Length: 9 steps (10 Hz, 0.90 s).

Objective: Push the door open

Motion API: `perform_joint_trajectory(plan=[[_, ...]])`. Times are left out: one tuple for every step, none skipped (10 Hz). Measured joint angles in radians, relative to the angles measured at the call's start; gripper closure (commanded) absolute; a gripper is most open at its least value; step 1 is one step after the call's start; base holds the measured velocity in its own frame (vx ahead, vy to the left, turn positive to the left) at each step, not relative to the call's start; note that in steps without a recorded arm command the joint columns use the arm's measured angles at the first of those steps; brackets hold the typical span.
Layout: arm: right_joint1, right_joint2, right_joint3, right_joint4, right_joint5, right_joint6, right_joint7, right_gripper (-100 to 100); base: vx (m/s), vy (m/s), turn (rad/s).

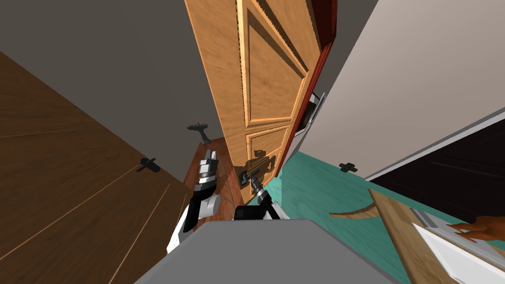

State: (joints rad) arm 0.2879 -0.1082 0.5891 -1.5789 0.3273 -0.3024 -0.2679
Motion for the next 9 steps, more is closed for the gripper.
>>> perform_joint_trajectory(plan=[[0.0,0.0,0.0,0.001,0.0,0.001,0.0,100,-0.01,-0.007,-0.003],[0.001,-0.001,0.0,0.001,0.0,0.002,0.0,100,-0.006,-0.004,-0.004],[0.002,-0.002,0.0,0.002,0.0,0.002,0.0,100,0.0,0.0,0.0],[0.002,-0.002,0.0,0.002,0.0,0.002,0.0,100,0.04,0.081,-0.044],[-0.004,0.0,-0.006,0.01,-0.002,0.006,0.001,100,0.082,0.139,-0.076],[-0.005,0.002,-0.015,0.016,-0.003,0.005,0.005,100,0.094,0.149,-0.064],[-0.008,0.003,-0.025,0.022,-0.006,0.002,0.007,100,0.118,0.147,-0.035],[-0.011,0.002,-0.034,0.025,-0.009,0.005,0.008,100,0.124,0.185,-0.058],[-0.009,0.001,-0.042,0.021,-0.012,0.009,0.011,100,0.116,0.171,-0.074]])
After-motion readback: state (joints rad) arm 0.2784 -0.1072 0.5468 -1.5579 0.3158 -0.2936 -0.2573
